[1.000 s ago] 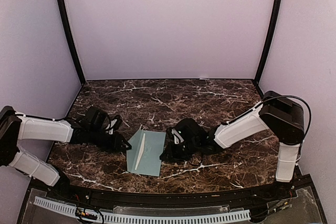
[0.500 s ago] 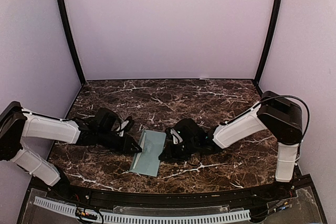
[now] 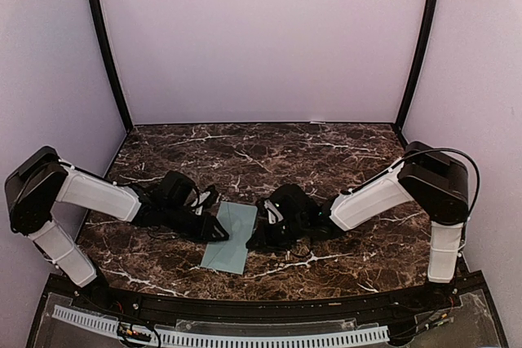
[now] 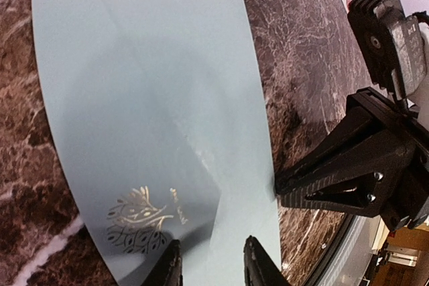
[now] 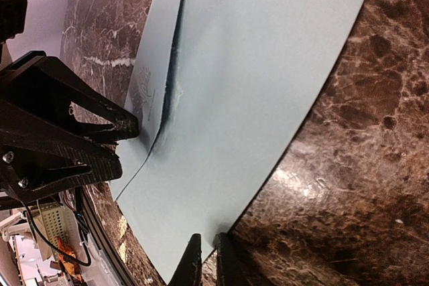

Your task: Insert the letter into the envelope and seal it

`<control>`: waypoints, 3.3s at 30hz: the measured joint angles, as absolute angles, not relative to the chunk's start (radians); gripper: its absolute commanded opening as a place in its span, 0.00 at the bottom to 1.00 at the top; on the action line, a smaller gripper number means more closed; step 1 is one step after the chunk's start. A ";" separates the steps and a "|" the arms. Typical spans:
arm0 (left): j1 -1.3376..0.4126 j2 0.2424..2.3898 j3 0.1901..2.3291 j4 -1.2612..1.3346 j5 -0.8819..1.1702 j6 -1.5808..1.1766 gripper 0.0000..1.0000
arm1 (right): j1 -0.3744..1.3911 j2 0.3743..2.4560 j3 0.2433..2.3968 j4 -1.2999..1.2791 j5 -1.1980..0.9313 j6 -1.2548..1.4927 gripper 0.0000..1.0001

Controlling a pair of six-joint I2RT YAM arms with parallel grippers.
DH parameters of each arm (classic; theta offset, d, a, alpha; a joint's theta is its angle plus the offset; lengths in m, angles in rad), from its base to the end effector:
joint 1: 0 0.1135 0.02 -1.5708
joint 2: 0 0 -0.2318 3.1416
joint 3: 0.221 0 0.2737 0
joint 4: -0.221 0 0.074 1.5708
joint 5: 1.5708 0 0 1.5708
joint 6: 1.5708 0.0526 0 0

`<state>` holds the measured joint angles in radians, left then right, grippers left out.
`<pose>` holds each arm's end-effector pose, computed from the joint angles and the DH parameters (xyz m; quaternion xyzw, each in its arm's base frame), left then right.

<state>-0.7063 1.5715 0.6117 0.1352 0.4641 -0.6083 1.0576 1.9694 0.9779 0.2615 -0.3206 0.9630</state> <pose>0.2165 -0.2157 0.0721 0.1281 0.9010 -0.3863 0.1500 0.1813 0.3555 0.0539 -0.1077 0.8971 0.4187 0.0908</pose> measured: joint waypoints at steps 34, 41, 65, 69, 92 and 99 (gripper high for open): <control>-0.712 1.608 0.586 0.303 0.447 -0.681 0.49 | 1.050 1.749 0.980 0.051 -0.192 0.876 0.56; -0.694 1.502 0.775 0.086 0.397 -0.600 0.72 | 0.887 1.498 0.950 -0.134 -0.016 0.763 0.71; -0.467 1.459 0.940 -0.158 0.350 -0.351 0.78 | 0.374 1.523 0.751 -0.250 -0.078 0.464 0.73; -0.467 1.474 0.940 -0.158 0.350 -0.349 0.78 | 0.374 1.539 0.736 -0.223 -0.105 0.457 0.72; -0.474 1.481 0.917 -0.118 0.422 -0.362 0.77 | 0.625 1.573 0.698 -0.058 -0.259 0.543 0.63; -0.584 1.485 0.903 -0.056 0.430 -0.424 0.77 | 0.768 1.645 0.765 -0.029 -0.272 0.611 0.62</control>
